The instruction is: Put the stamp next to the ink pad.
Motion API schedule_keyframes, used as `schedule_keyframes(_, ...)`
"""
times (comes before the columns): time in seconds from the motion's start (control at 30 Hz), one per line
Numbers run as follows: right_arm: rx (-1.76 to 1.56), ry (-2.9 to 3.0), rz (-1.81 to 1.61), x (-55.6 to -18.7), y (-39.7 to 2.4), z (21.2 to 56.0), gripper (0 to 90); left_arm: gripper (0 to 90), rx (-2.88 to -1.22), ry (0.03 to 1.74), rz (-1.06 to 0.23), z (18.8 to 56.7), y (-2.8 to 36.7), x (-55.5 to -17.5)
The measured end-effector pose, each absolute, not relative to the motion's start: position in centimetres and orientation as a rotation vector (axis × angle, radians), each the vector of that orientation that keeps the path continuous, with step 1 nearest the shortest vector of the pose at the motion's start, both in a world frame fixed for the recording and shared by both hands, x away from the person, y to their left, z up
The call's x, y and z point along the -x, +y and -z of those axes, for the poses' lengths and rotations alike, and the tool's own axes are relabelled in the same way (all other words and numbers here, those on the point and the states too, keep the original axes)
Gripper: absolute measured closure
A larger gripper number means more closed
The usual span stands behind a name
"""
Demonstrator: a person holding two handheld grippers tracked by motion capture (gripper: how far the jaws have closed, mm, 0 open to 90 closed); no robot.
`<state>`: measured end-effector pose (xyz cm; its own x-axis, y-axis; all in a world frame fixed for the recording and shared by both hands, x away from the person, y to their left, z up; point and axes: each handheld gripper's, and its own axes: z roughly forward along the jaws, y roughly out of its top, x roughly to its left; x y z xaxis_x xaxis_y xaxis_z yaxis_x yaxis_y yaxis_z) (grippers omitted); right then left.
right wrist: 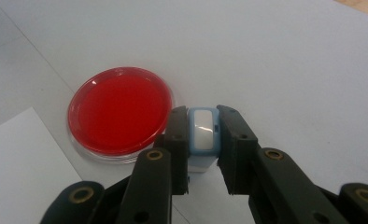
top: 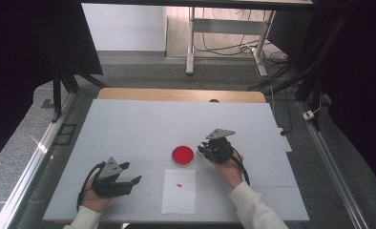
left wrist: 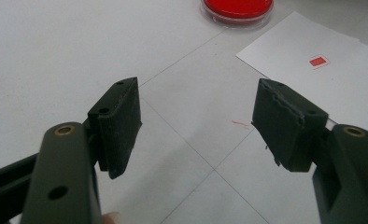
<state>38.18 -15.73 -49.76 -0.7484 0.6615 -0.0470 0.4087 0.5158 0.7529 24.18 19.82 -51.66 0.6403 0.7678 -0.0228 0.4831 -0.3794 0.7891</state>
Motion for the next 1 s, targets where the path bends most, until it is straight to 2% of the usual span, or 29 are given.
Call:
schedule_keyframes(0.23,-0.902,2.394,-1.119,-38.0,-15.9,49.5,54.6,32.4,-2.052,0.974,-0.447,51.7,19.8,-24.2)
schedule_keyframes(0.43,-0.890,2.371,-1.174,-37.6,-16.6,49.0,45.9,32.4,-2.052,0.979,-0.448,51.8,19.9,-24.2)
schedule_keyframes(0.67,-0.859,2.337,-1.225,-36.2,-18.5,48.5,43.4,32.4,-2.054,0.977,-0.446,51.8,20.0,-24.3)
schedule_keyframes(1.0,-0.871,2.278,-1.264,-33.6,-23.7,48.8,42.4,32.4,-2.053,0.976,-0.439,51.9,20.0,-24.3)
